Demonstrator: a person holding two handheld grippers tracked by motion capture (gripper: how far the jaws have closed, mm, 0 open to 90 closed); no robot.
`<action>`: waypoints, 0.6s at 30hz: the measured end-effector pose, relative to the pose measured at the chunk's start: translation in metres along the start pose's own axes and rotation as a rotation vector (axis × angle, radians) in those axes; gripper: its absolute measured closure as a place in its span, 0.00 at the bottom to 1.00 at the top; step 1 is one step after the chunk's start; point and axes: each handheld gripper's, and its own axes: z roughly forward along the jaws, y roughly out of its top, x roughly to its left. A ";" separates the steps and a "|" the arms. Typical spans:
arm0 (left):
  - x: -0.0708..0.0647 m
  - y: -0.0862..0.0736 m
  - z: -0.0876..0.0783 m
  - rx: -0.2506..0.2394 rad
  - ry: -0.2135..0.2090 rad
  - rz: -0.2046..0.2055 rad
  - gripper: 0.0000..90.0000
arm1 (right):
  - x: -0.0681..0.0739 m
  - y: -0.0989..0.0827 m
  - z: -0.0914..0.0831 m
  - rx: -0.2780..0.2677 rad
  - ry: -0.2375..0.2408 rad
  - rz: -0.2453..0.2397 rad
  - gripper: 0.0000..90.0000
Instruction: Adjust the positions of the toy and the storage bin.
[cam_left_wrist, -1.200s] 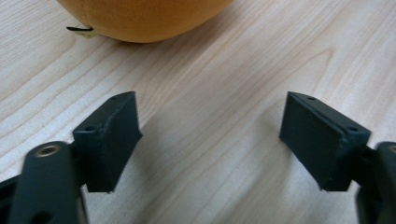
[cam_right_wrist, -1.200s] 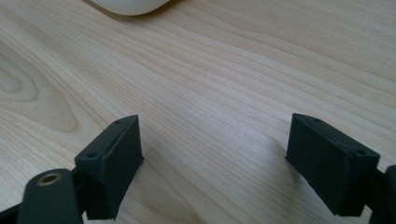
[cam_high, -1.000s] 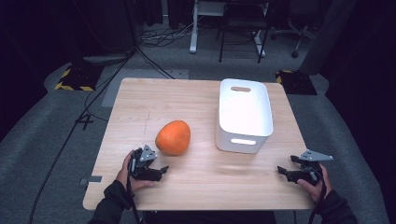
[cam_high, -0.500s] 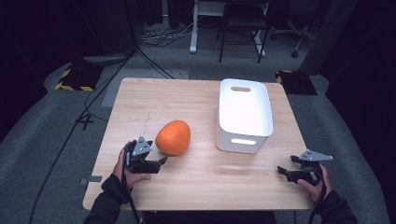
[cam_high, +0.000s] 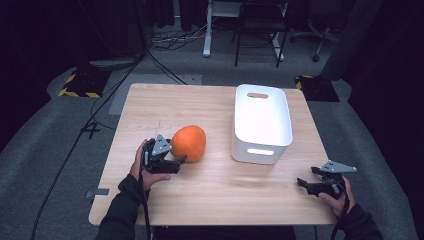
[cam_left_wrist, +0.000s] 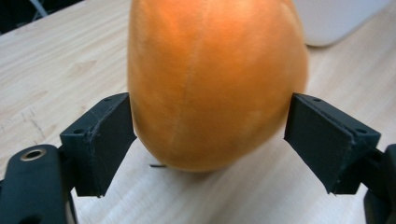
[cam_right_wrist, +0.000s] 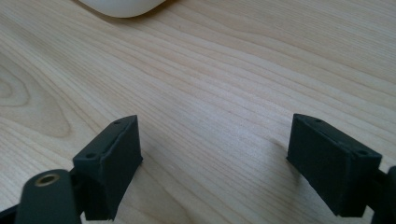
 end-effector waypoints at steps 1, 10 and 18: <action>0.002 0.001 0.005 -0.009 -0.015 -0.005 0.17 | 0.000 0.000 0.000 0.001 0.001 0.000 0.19; 0.011 0.009 0.021 -0.076 -0.065 -0.040 0.29 | 0.000 0.000 0.000 0.001 0.001 0.000 0.19; 0.007 0.010 0.015 -0.080 -0.064 0.039 0.61 | 0.000 0.000 0.000 0.001 0.001 0.000 0.19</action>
